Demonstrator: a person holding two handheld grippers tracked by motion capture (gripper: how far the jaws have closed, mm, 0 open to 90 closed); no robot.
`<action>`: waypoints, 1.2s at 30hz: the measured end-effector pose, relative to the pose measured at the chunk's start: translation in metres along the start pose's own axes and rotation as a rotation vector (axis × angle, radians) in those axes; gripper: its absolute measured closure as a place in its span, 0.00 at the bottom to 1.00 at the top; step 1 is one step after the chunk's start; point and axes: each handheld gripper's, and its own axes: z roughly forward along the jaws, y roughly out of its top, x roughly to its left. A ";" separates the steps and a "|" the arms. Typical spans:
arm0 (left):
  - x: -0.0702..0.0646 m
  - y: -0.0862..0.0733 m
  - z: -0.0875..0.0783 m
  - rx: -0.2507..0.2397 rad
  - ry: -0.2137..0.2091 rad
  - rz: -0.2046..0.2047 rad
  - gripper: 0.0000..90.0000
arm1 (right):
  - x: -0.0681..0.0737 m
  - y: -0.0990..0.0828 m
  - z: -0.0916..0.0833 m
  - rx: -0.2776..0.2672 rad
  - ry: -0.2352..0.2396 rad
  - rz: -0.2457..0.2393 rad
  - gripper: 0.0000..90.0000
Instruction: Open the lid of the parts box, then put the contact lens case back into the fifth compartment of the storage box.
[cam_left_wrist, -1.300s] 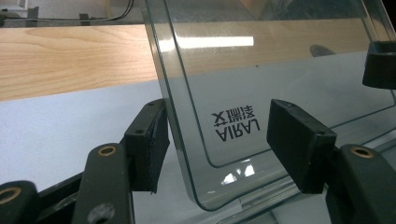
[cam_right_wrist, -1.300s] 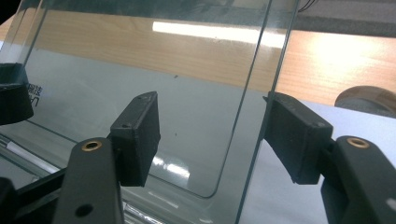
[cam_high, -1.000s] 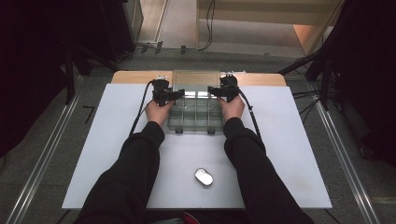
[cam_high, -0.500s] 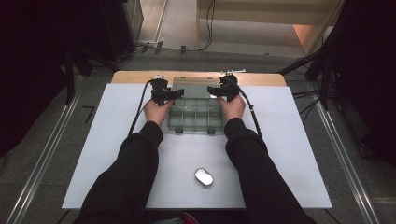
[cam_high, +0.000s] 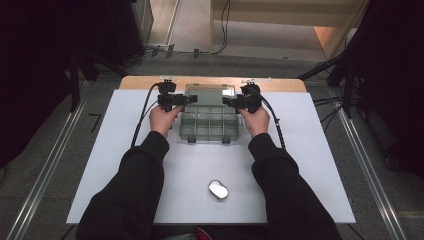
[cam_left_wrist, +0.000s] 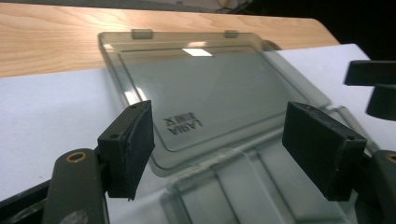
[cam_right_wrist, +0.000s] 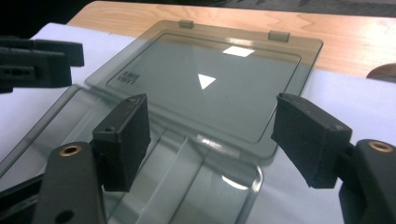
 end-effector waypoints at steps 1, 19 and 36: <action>-0.002 0.000 -0.001 0.008 -0.012 0.001 0.28 | 0.000 -0.001 -0.002 0.004 0.006 0.001 0.28; -0.018 -0.017 -0.021 0.062 -0.119 0.023 0.28 | 0.010 -0.019 -0.035 0.044 0.117 -0.027 0.29; -0.034 -0.029 -0.044 0.115 -0.176 0.071 0.29 | 0.020 -0.038 -0.062 0.086 0.194 -0.075 0.29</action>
